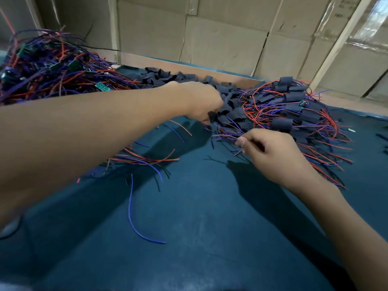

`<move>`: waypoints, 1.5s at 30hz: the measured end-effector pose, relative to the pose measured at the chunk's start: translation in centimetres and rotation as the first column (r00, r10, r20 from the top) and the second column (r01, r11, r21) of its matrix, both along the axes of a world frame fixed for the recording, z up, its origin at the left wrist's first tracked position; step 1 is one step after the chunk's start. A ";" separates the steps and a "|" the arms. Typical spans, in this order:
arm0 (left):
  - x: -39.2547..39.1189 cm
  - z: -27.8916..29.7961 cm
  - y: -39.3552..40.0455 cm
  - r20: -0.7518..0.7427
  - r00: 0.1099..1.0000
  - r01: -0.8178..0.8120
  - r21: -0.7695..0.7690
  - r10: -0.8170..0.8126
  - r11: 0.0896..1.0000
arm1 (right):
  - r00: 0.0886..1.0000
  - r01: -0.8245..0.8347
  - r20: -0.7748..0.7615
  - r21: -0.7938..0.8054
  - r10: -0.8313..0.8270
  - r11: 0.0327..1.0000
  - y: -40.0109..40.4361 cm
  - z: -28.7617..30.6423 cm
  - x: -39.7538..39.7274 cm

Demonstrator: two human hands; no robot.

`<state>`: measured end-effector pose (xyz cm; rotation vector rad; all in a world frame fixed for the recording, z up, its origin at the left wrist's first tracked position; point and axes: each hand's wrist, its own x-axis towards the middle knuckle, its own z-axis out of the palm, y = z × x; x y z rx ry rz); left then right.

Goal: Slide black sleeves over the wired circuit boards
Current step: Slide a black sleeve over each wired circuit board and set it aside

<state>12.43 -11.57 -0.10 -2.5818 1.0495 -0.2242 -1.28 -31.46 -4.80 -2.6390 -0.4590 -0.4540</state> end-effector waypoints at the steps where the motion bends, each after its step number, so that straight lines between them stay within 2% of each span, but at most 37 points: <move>1: -0.9 -0.1 1.0 -0.034 0.999 0.003 -0.122 -0.008 0.992 | 1.000 0.006 -0.007 0.056 -0.006 0.998 -0.1 0.0 0.0; 2: -2.1 -0.4 2.1 -0.082 0.997 -0.009 -0.260 -0.012 0.966 | 1.000 0.006 -0.001 0.119 -0.006 0.993 0.0 0.0 0.0; 4: -5.4 -1.4 4.4 -0.183 0.983 -0.078 -0.520 -0.021 0.851 | 0.999 -0.011 0.042 0.241 0.001 0.970 0.3 0.1 -0.3; 7: -11.3 -4.1 7.3 -0.275 0.958 -0.186 -0.808 -0.078 0.559 | 0.995 -0.066 0.098 0.410 0.028 0.910 1.4 0.4 -1.1; 9: -13.9 -5.5 8.1 -0.284 0.951 -0.207 -0.879 -0.125 0.429 | 0.988 -0.137 0.133 0.478 0.083 0.867 2.5 0.6 -1.8; 12: -15.2 -6.2 8.0 -0.299 0.942 -0.240 -0.918 -0.154 0.316 | 0.965 -0.234 0.218 0.459 0.147 0.857 3.8 0.6 -2.5; 14: -15.3 -6.2 7.7 -0.275 0.946 -0.222 -0.936 -0.175 0.273 | 0.952 -0.250 0.269 0.409 0.146 0.878 4.1 0.6 -2.9; 17: -15.3 -6.7 7.7 -0.246 0.948 -0.187 -0.945 -0.205 0.270 | 0.952 -0.250 0.270 0.399 0.147 0.882 4.2 0.7 -3.1; 22: -15.2 -7.1 7.5 -0.196 0.953 -0.131 -0.955 -0.233 0.266 | 0.960 -0.278 0.173 0.489 0.221 0.827 4.3 0.6 -3.3; 26: -15.2 -6.7 7.5 -0.162 0.964 -0.120 -0.973 -0.213 0.197 | 0.959 -0.283 0.164 0.588 0.231 0.758 4.5 0.8 -3.6; 28: -15.2 -6.6 7.5 -0.140 0.968 -0.101 -0.978 -0.210 0.184 | 0.959 -0.283 0.156 0.595 0.237 0.752 4.5 1.1 -3.7; 30: -15.3 -6.6 7.6 -0.110 0.971 -0.065 -0.977 -0.213 0.204 | 0.960 -0.274 0.121 0.582 0.251 0.766 4.7 1.1 -3.9; 36: -14.8 -7.0 8.0 0.103 0.982 0.157 -0.912 -0.158 0.380 | 0.977 -0.193 0.036 0.551 0.208 0.812 5.3 1.2 -4.0; 45: -14.6 -7.2 8.2 0.169 0.975 0.213 -0.890 -0.141 0.404 | 0.992 -0.116 0.035 0.590 0.118 0.799 5.4 1.3 -3.8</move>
